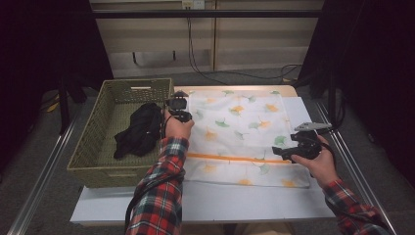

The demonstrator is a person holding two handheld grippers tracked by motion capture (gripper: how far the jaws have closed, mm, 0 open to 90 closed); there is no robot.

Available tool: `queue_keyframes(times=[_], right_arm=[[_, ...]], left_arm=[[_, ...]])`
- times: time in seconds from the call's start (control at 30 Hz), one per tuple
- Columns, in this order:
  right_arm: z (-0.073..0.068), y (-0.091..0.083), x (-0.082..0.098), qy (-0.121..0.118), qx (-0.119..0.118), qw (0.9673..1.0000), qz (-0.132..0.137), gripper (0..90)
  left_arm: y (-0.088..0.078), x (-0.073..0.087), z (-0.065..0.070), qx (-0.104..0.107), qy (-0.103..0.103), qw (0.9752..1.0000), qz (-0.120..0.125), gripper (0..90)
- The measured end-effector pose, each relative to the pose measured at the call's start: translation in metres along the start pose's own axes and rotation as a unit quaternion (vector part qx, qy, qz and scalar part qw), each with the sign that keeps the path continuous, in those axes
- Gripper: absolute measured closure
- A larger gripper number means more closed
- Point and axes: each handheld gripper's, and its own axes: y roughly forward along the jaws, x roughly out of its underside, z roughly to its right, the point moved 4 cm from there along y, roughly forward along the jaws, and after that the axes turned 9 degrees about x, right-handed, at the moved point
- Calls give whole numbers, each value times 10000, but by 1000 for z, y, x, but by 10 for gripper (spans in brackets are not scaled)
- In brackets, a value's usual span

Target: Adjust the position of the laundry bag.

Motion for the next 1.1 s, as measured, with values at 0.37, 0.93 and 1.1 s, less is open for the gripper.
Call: queue_keyframes(times=[0.37,0.93,1.1], right_arm=[[-2,0,0,-57,-12,10000,-14,19],[5,-4,3,79,30,10000,-22,21],[9,-6,7,145,56,9999,-55,23]], left_arm=[[-11,2,-2,-1,24,10000,-40,888],[3,9,31,554,529,9969,178,222],[15,20,43,785,667,9947,66,153]])
